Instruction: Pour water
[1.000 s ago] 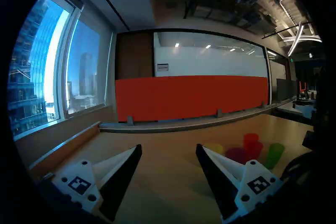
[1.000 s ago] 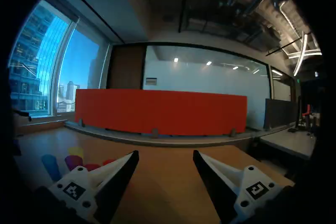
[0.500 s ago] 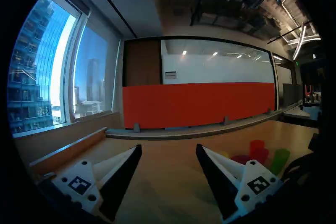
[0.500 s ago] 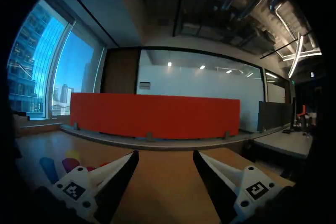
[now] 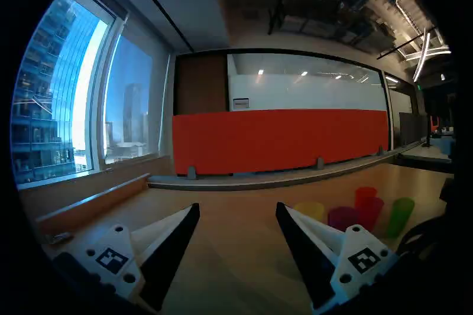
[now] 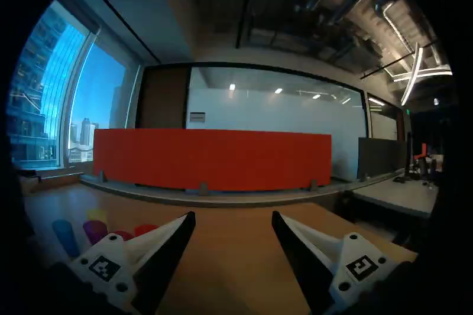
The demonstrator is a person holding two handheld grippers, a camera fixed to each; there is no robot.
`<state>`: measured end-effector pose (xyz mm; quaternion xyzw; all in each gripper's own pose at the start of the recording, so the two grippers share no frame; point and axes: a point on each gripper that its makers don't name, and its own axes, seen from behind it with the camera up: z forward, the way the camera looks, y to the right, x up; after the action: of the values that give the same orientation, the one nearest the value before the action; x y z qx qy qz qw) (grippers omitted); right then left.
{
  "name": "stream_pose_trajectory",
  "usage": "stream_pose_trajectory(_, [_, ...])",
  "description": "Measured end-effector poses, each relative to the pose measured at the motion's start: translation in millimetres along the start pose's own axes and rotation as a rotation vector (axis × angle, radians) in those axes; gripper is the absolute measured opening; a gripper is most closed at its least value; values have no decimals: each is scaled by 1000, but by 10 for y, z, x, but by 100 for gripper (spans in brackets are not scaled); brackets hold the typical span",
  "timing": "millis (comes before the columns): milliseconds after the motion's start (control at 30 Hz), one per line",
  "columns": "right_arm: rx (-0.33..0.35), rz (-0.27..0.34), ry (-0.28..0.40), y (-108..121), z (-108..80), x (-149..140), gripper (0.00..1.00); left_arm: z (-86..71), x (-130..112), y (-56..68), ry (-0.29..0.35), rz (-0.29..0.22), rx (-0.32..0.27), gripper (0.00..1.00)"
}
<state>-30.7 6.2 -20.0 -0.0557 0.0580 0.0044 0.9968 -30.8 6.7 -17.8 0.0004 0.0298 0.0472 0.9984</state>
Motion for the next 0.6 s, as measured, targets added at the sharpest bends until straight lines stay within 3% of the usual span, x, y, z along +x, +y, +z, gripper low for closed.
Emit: stream_pose_trajectory(600, [6,15,-12,-31,26,-2,100,58,-263,36,1,-2,16,96])
